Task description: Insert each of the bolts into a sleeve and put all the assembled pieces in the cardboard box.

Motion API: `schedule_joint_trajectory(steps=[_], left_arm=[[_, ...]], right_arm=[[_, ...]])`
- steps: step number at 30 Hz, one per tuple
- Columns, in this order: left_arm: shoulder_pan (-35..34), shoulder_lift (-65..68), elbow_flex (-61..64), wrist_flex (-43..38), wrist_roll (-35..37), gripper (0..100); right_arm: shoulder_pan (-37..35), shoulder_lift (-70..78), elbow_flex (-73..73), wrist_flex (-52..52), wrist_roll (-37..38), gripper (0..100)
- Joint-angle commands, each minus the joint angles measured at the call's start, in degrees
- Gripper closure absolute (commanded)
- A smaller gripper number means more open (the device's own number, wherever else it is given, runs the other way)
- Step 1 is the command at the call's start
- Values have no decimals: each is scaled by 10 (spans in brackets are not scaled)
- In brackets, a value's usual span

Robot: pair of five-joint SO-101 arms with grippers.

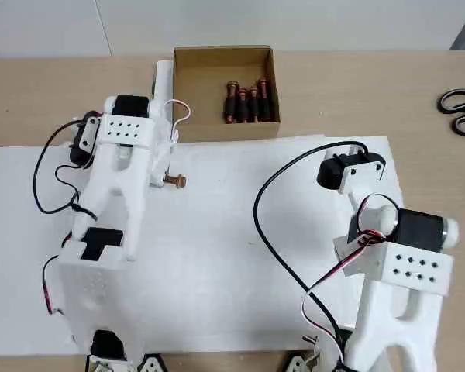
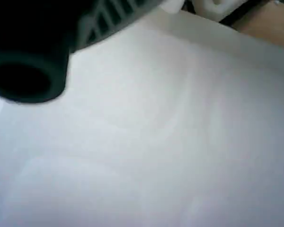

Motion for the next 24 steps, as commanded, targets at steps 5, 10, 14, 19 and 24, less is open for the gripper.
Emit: schedule_joint_trajectory(steps=[5, 10, 14, 19, 24], left_arm=[[4, 29, -7, -17, -21, 878], [4, 47, -7, -15, -53, 708], [4, 46, -7, -16, -55, 663], [4, 41, -44, 4, -61, 661], [0, 41, -153, 65, -182, 661]], right_arm=[[6, -15, -3, 2, -6, 995], [6, -15, -3, 2, -6, 995], [6, -15, -3, 2, -6, 995], [6, -15, -2, 2, -7, 994], [6, -15, -2, 2, -7, 994]])
